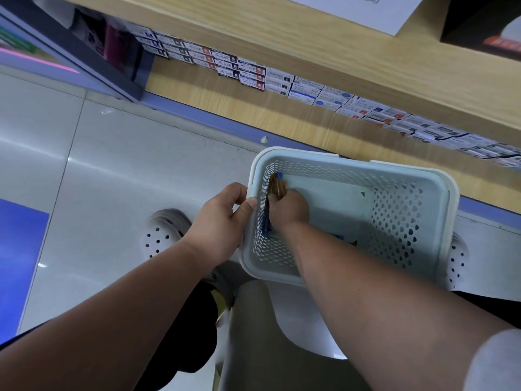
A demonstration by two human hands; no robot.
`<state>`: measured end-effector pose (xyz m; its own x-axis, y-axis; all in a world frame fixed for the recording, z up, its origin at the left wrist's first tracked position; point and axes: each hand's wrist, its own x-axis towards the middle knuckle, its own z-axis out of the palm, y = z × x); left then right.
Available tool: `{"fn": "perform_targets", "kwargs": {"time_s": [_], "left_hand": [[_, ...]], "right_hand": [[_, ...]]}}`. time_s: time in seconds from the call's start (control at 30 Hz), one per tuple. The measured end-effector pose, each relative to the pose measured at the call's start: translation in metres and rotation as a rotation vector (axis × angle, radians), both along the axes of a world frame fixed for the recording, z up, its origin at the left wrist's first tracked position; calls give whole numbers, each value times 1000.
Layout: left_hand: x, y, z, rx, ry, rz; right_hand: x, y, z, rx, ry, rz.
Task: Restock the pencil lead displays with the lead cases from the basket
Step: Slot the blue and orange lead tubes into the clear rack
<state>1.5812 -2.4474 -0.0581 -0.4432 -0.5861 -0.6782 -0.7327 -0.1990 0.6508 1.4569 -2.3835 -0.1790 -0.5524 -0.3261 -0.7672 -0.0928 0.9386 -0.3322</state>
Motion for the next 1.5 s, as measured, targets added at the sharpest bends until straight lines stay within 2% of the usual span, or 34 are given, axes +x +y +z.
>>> {"fn": "perform_targets", "kwargs": {"time_s": [0.33,0.67,0.87,1.1,1.3,1.5], "left_hand": [[-1,-1,2,5,4,-12],[-1,-1,0,-16,-10,-20],[0,-1,-2,-10,-2,-25],[1,-2,-3,-7,3,-30],[1,-1,-2,-17,-11,-31],[2,-1,-3,-7,-3,-27]], "right_hand": [[-5,5,-6,-108,-114,45],[-9,10,-5,-303,-287,-183],[-19,0,3,-271,-433,-255],[-21,-3,6,-251,-429,-104],[-31,13,20,-205,-537,-136],[-43,35,8,-172,-455,-177]]}}
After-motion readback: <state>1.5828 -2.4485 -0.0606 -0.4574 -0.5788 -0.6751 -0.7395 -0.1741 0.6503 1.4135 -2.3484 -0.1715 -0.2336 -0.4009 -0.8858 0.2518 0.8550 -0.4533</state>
